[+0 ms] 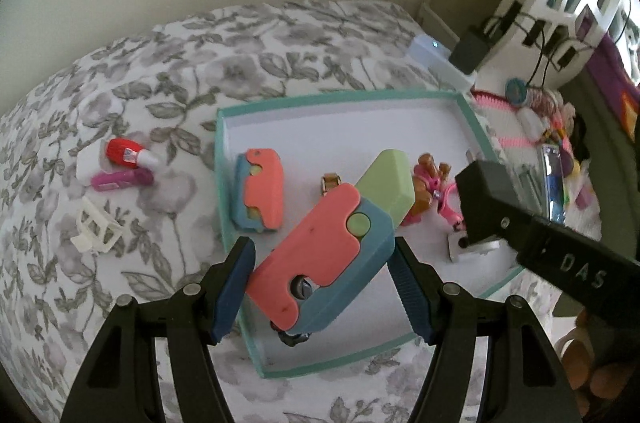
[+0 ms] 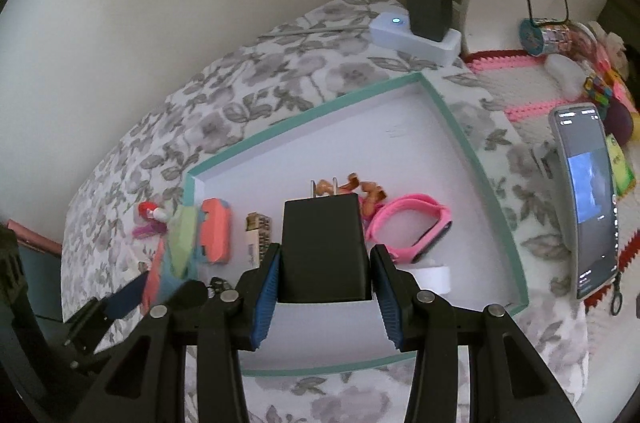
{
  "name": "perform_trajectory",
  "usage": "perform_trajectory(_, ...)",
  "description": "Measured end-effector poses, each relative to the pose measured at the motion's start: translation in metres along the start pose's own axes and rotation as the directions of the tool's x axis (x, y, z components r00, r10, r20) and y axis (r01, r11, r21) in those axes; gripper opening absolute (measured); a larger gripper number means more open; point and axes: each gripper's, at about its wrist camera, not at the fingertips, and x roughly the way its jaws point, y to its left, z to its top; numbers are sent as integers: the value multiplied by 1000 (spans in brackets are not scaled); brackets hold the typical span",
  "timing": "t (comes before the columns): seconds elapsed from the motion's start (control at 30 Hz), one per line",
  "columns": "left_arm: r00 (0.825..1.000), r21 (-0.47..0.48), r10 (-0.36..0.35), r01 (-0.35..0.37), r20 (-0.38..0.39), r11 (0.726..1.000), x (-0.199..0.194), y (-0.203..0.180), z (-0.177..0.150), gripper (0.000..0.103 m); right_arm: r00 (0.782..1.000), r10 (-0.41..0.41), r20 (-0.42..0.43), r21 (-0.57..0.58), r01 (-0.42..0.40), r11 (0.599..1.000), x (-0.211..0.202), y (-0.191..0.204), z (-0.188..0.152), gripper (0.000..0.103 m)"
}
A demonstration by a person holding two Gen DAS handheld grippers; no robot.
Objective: Organize rigid objects
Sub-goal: 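Carry the block with the left tool while the right tool carries the charger to the tray, then open the left tool to drop the block while the right tool releases the charger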
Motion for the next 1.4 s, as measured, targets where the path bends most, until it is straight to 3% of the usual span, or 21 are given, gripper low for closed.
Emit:
perform_trajectory(0.77,995,33,20,-17,-102,999,32,-15,-10,70,999,-35,-34,-3,35,999,10,-7,0,47)
perform_trajectory(1.13,996,5,37,-37,-85,999,24,-5,-6,70,998,-43,-43,-7,42,999,13,-7,0,47)
perform_trajectory(1.4,996,-92,87,-90,-32,992,8,25,1,70,998,-46,-38,-11,45,999,13,-6,0,48)
